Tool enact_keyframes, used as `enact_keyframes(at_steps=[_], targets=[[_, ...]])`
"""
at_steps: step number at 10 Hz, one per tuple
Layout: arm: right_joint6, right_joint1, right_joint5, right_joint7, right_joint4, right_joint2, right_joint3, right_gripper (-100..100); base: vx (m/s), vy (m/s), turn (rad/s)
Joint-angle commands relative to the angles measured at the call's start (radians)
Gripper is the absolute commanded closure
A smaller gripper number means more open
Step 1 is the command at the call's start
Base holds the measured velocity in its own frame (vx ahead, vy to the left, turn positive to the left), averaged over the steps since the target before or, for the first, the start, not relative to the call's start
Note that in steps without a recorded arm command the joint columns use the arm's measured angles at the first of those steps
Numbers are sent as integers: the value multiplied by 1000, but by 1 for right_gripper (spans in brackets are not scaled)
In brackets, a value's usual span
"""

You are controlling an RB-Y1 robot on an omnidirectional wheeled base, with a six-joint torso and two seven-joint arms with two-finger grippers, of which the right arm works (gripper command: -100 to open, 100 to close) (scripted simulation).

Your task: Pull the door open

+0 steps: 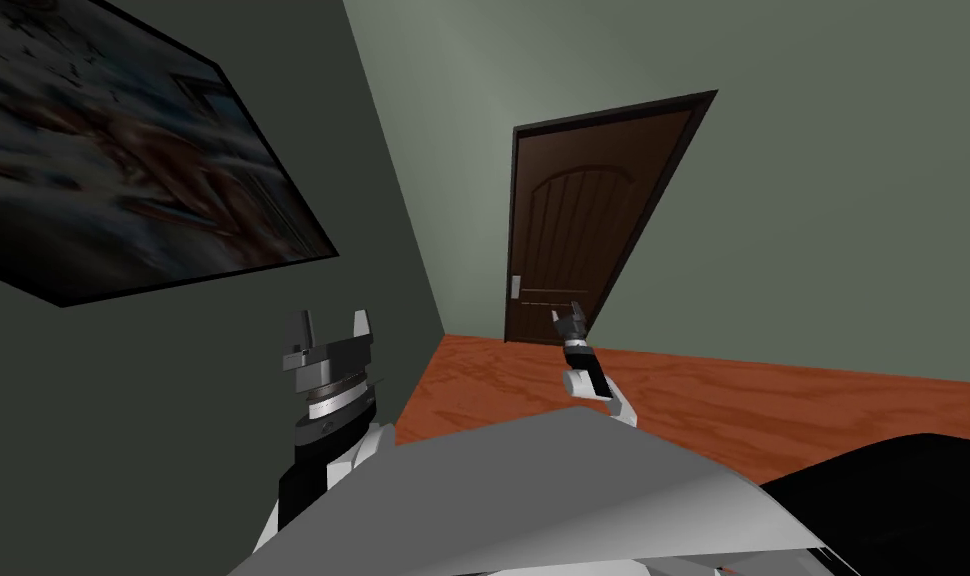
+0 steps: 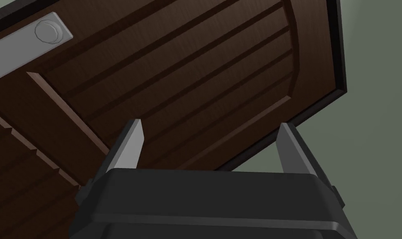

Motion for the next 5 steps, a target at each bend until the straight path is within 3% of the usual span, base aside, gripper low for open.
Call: enact_keyframes(at_steps=[1,4,5], targets=[[4,-25,-16,-31,42,-5,-21,-100,57,-23,105],[11,-84,-58,-113,134,-20,-76,-100,76,-33,207],[11,-84,-58,-113,145,-20,-76,-100,69,-39,76]])
